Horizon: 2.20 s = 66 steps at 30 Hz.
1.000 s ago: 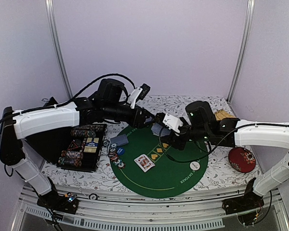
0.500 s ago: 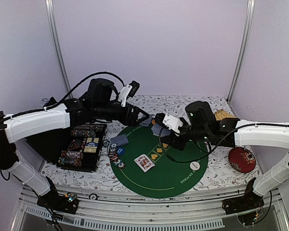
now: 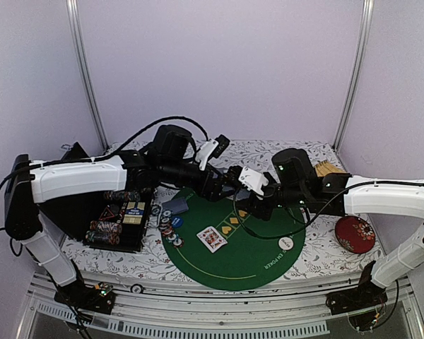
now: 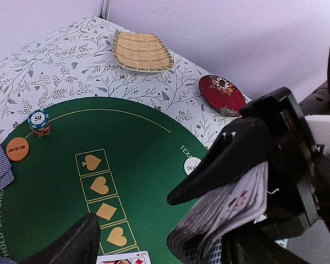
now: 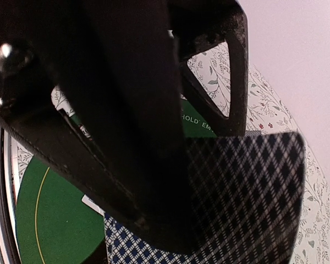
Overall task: Distribute texas hold em gaming equipment
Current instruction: Pick up the poker card from the face-down deck piles, then flop the poker card into the community card area.
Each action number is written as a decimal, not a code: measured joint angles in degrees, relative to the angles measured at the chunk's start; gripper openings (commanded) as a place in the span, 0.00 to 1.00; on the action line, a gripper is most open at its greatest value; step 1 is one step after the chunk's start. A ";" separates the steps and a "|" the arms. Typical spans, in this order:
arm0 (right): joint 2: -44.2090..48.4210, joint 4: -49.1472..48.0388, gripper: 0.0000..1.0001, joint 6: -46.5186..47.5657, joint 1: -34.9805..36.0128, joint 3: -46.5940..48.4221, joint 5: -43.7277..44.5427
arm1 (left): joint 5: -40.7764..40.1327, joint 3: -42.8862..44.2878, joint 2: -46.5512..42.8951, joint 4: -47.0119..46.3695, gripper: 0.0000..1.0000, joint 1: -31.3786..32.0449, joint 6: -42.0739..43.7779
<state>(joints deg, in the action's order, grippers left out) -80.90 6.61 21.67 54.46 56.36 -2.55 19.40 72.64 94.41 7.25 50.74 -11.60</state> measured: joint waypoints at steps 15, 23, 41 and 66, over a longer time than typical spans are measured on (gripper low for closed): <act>0.00 -0.15 0.44 -0.04 -0.13 0.00 0.70 | -5.29 0.44 -1.25 -0.15 0.39 1.20 -0.24; 0.00 -0.15 0.44 -0.04 -0.13 0.00 0.68 | -7.15 -0.44 -3.13 0.46 0.30 1.16 0.55; 0.00 -0.15 0.44 0.00 -0.13 0.00 0.70 | -8.11 -1.75 -9.27 4.11 0.00 1.09 1.92; 6.10 1.84 0.44 -1.60 -4.39 -3.28 2.89 | -44.11 7.63 7.61 23.74 0.00 -1.55 0.39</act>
<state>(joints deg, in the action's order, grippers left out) -74.81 8.45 20.08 50.06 53.08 0.34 -24.71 80.27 102.02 30.98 49.19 -11.20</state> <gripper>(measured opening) 0.443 0.010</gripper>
